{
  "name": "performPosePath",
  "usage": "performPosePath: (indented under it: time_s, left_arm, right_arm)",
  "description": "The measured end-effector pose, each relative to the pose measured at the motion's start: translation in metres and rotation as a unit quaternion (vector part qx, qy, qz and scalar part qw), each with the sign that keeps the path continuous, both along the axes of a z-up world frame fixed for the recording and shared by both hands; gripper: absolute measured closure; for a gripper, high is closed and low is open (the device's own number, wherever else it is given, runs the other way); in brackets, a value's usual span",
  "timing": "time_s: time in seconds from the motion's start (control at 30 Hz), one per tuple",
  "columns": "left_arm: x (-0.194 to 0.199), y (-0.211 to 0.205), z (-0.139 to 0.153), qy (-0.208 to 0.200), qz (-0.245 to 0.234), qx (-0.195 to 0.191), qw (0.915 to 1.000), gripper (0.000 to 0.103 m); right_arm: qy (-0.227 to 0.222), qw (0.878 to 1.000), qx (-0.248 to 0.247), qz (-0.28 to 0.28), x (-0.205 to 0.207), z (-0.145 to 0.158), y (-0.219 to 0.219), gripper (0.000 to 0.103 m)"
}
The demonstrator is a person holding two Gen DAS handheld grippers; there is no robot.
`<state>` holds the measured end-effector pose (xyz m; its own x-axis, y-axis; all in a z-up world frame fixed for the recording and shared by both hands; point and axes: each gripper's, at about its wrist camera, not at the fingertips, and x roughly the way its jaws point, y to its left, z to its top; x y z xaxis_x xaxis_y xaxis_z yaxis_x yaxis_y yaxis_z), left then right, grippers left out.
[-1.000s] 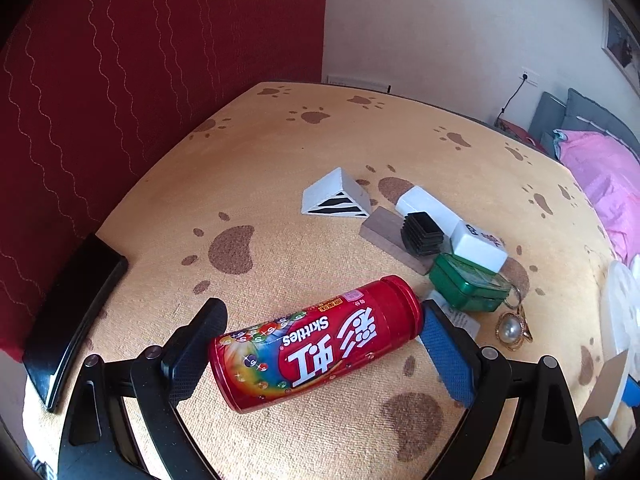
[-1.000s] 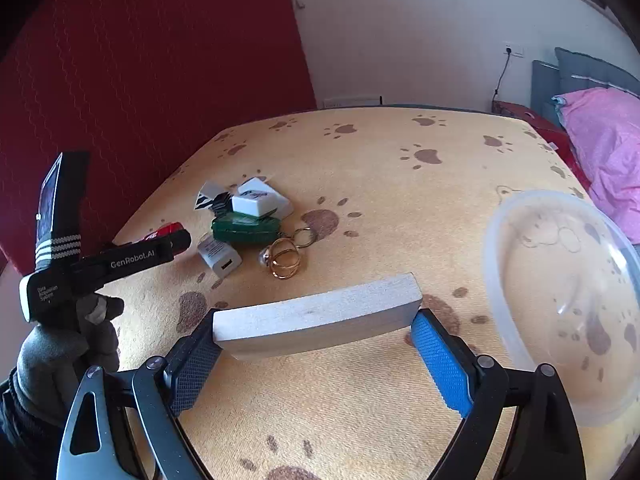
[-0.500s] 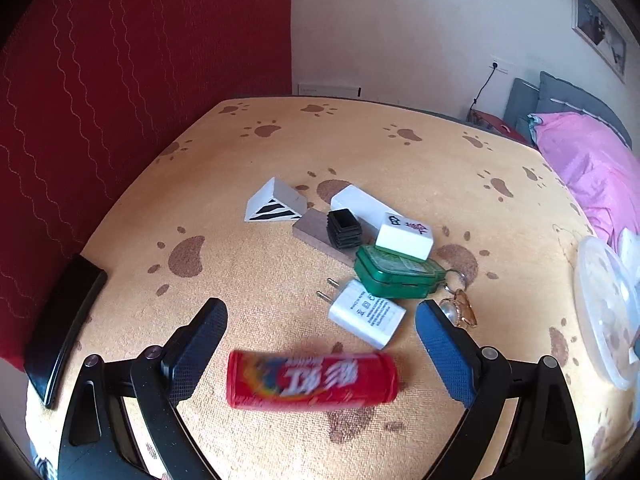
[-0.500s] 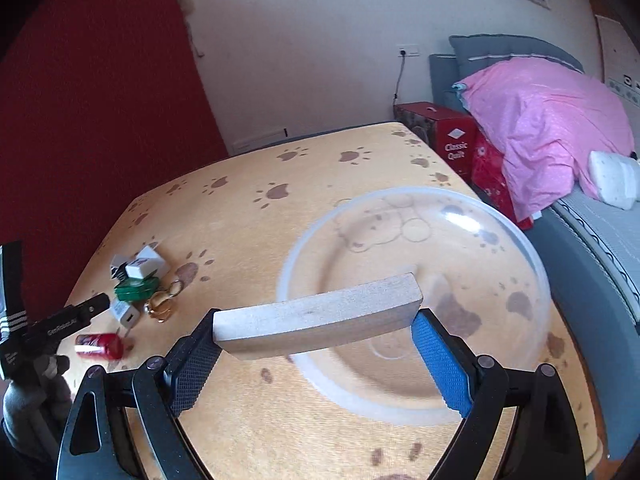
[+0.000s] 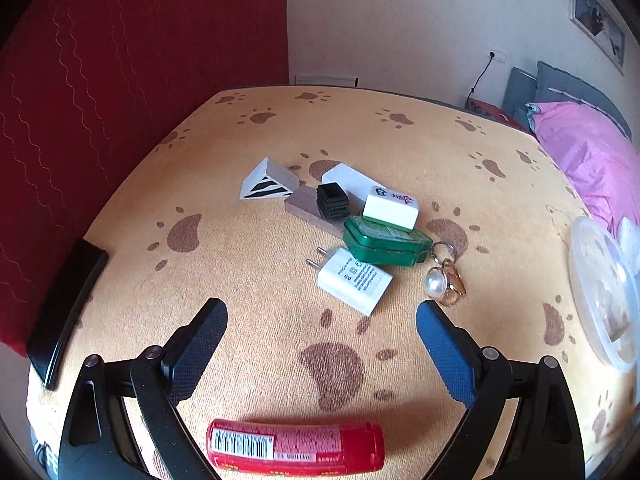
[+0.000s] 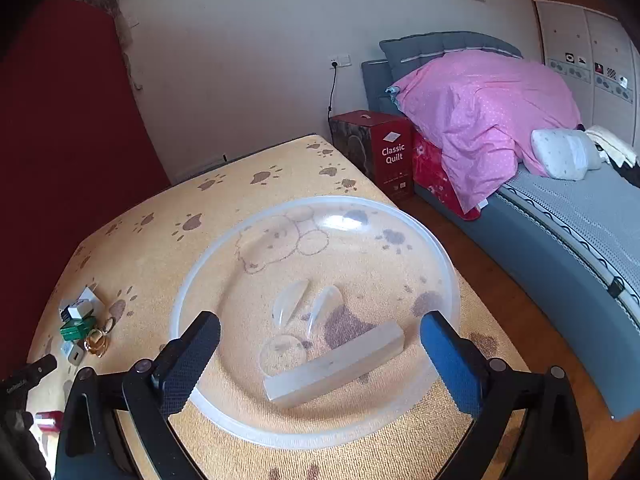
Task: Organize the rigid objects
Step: 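Carry the wooden block into the clear bowl and release it with the right gripper, then grasp the red Skittles tube with the left gripper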
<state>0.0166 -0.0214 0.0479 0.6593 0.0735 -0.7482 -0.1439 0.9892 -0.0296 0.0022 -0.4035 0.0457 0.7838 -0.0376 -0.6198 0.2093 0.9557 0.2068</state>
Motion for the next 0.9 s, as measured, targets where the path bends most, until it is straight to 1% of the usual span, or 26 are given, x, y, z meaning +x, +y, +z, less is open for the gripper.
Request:
performPosePath:
  time_s: [0.13, 0.27, 0.4, 0.53, 0.63, 0.73, 0.9]
  left_arm:
    - [-0.017, 0.003, 0.0, 0.003, -0.004, -0.001, 1.0, 0.007]
    - [-0.043, 0.011, 0.0, 0.009, -0.007, -0.003, 0.9999, 0.007]
    - [-0.063, 0.014, -0.005, 0.018, -0.006, -0.006, 0.9998, 0.007]
    - [-0.061, 0.012, -0.017, 0.03, -0.006, -0.009, 0.9995, 0.007]
    - [-0.057, 0.012, -0.02, 0.028, -0.005, -0.017, 0.9994, 0.005]
    - [-0.055, 0.01, -0.022, 0.028, -0.007, -0.015, 0.9995, 0.005]
    - [-0.051, 0.009, -0.032, 0.045, -0.007, -0.013, 0.9989, 0.005]
  right_arm:
    - [-0.004, 1.0, -0.004, 0.007, -0.003, -0.003, 0.004, 0.001]
    - [-0.003, 1.0, -0.001, 0.019, -0.005, -0.006, 0.008, 0.001]
    - [-0.002, 1.0, 0.001, 0.03, -0.006, -0.009, 0.013, 0.001]
    - [-0.003, 0.999, 0.001, 0.037, -0.01, -0.01, 0.016, 0.001]
    - [-0.005, 0.999, -0.001, 0.037, -0.013, -0.01, 0.017, 0.001]
    - [-0.006, 0.999, 0.0, 0.039, -0.013, -0.01, 0.017, 0.001]
    - [-0.002, 0.999, 0.003, 0.044, -0.012, -0.012, 0.019, 0.001]
